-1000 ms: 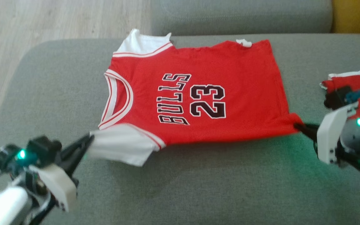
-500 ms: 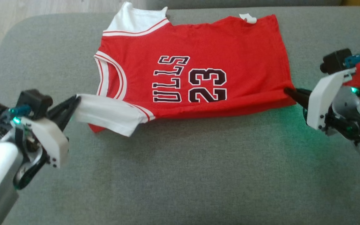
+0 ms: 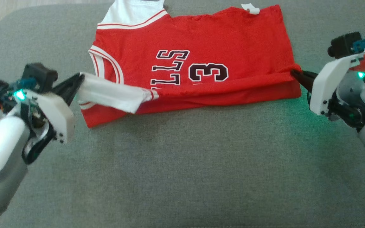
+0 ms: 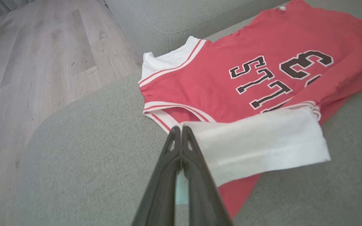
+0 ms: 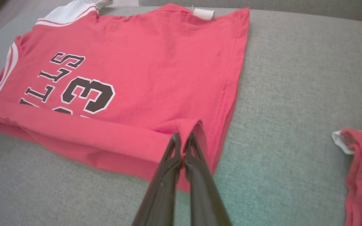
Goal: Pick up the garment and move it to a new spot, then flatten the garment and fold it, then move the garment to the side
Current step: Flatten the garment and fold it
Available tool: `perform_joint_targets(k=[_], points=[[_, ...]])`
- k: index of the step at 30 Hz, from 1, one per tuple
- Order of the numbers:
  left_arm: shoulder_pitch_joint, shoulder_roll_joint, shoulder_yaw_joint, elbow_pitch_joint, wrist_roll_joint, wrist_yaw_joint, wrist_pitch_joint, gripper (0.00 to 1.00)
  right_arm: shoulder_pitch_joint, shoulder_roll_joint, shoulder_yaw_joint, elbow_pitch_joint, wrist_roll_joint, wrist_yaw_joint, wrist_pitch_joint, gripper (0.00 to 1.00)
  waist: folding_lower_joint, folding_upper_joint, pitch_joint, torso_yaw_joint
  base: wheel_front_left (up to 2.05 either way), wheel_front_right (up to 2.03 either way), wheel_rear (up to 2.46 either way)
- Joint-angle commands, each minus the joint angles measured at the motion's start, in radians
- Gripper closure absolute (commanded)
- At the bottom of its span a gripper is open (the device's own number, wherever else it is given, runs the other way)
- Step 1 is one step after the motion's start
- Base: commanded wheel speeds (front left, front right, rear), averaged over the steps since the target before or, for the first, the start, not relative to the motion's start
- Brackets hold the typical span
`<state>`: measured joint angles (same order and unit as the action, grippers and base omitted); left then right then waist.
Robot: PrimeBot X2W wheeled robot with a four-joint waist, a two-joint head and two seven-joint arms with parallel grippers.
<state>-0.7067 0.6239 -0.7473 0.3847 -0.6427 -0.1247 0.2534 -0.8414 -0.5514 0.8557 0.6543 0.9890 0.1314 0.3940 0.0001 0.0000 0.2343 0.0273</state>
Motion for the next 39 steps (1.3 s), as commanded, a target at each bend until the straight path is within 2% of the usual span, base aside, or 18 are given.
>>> perform_joint_targets(k=[1, 14, 15, 16, 17, 18, 19, 26, 29, 31, 35, 39], points=[[-0.071, 0.036, 0.041, -0.013, -0.003, -0.003, -0.007, 1.00, -0.025, -0.004, -0.010, -0.016, -0.010, -0.001, -0.013, 1.00, -0.0001, 0.0000, 0.004, 0.000, 0.00, 0.00, 0.00], [-0.240, -0.066, -0.014, 0.193, -0.014, -0.006, -0.032, 1.00, -0.120, 0.055, 0.032, 0.080, -0.056, -0.001, -0.052, 1.00, -0.0001, 0.0000, 0.059, -0.012, 0.00, 0.00, 0.00], [-0.248, -0.075, -0.017, 0.212, -0.015, -0.006, -0.036, 0.64, -0.126, 0.059, 0.035, 0.090, -0.059, -0.001, -0.055, 1.00, -0.0001, 0.0000, 0.062, -0.013, 0.00, 0.00, 0.00], [-0.256, -0.085, -0.018, 0.230, -0.017, -0.006, -0.042, 0.44, -0.131, 0.063, 0.037, 0.101, -0.061, -0.001, -0.060, 1.00, -0.0001, 0.0000, 0.063, -0.014, 0.00, 0.00, 0.00], [-0.264, -0.095, -0.017, 0.247, -0.018, -0.006, -0.055, 0.00, -0.137, 0.068, 0.033, 0.119, -0.064, -0.001, -0.069, 1.00, -0.0001, 0.0000, 0.065, -0.014, 0.00, 0.00, 0.00], [-0.272, -0.105, -0.014, 0.265, -0.017, -0.002, -0.072, 0.00, -0.144, 0.072, 0.029, 0.136, -0.073, -0.001, -0.089, 0.59, -0.0001, 0.0000, 0.066, -0.015, 0.00, 0.00, 0.00], [-0.279, -0.115, -0.012, 0.282, -0.015, 0.002, -0.090, 0.00, -0.149, 0.080, 0.024, 0.151, -0.077, -0.001, -0.108, 0.00, -0.0001, 0.0000, 0.067, -0.014, 0.00, 0.00, 0.00], [-0.311, -0.174, 0.039, 0.375, 0.000, 0.076, -0.311, 0.00, -0.159, 0.121, 0.006, 0.234, -0.102, -0.001, -0.236, 0.00, -0.0001, 0.0000, 0.050, -0.009, 0.00, 0.00, 0.00], [-0.307, -0.191, 0.086, 0.391, -0.016, 0.111, -0.437, 0.00, -0.152, 0.136, -0.025, 0.239, -0.089, -0.001, -0.339, 0.00, -0.0001, 0.0000, 0.027, -0.008, 0.00, 0.00, 0.00], [-0.292, -0.201, 0.112, 0.386, -0.024, 0.127, -0.484, 0.00, -0.144, 0.146, -0.045, 0.235, -0.090, -0.001, -0.428, 0.00, -0.0001, 0.0000, 0.008, -0.007, 0.00, 0.00, 0.00], [-0.235, -0.200, 0.169, 0.314, -0.003, 0.181, -0.513, 0.00, -0.118, 0.171, -0.094, 0.237, -0.112, -0.001, -0.610, 0.00, -0.0001, 0.0000, -0.035, -0.009, 0.00, 0.00, 0.00], [-0.106, -0.206, 0.281, 0.106, 0.067, 0.262, -0.515, 0.00, -0.089, 0.216, -0.205, 0.220, -0.186, -0.001, -0.654, 0.00, -0.0001, 0.0000, -0.071, -0.014, 0.00, 0.00, 0.00]])
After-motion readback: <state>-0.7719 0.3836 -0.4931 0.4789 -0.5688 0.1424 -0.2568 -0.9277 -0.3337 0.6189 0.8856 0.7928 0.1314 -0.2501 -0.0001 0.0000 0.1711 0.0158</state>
